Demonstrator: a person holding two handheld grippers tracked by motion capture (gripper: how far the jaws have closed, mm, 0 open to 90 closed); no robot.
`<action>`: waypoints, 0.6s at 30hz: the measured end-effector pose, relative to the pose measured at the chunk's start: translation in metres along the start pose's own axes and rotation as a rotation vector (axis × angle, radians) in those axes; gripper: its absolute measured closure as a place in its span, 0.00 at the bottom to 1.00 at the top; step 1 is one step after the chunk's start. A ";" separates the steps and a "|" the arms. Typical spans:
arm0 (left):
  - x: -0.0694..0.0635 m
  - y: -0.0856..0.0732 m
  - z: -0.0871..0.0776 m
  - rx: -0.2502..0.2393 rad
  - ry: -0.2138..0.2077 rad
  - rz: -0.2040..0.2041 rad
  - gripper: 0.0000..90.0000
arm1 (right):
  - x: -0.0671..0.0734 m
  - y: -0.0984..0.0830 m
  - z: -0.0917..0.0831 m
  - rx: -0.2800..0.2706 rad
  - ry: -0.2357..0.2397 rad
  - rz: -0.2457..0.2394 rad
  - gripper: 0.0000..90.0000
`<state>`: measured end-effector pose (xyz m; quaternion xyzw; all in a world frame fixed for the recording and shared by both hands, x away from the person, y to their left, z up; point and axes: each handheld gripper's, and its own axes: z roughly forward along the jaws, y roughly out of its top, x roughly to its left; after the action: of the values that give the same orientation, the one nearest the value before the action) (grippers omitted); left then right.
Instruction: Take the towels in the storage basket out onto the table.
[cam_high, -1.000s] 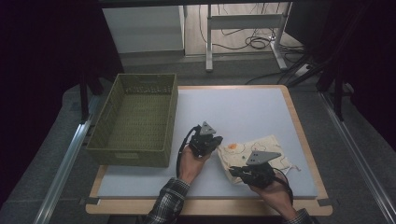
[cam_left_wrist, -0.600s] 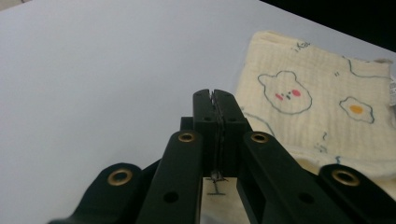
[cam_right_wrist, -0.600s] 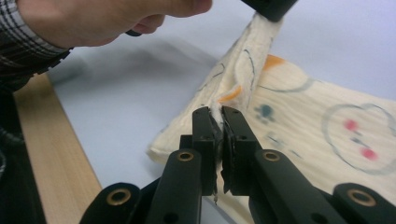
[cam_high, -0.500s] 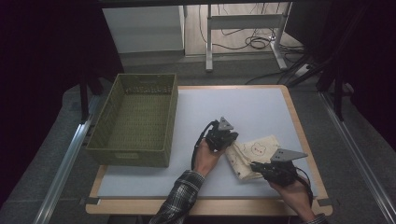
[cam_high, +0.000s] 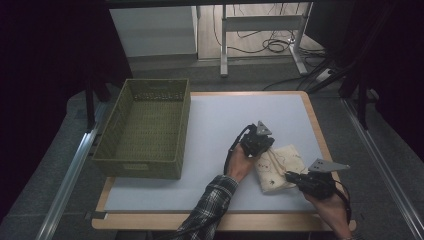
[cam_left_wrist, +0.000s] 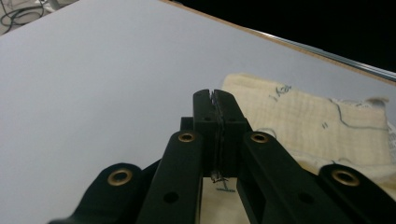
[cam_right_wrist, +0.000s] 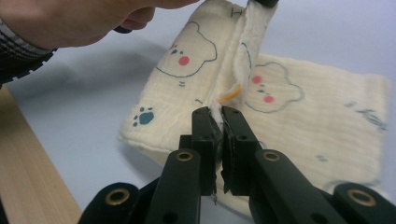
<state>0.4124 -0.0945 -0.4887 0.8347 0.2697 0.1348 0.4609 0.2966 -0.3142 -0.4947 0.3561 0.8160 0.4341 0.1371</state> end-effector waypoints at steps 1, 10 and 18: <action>-0.001 0.002 0.003 0.002 0.002 0.006 0.99 | -0.002 -0.001 -0.002 -0.002 -0.006 0.002 0.94; -0.006 0.014 0.023 0.013 -0.006 0.030 0.99 | -0.018 -0.004 -0.010 0.004 -0.044 0.029 0.94; -0.011 0.018 0.039 0.020 -0.014 0.027 0.99 | -0.029 -0.009 -0.015 0.015 -0.073 0.049 0.94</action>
<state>0.4278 -0.1355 -0.4946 0.8438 0.2564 0.1325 0.4524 0.3050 -0.3468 -0.4956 0.3924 0.8047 0.4182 0.1535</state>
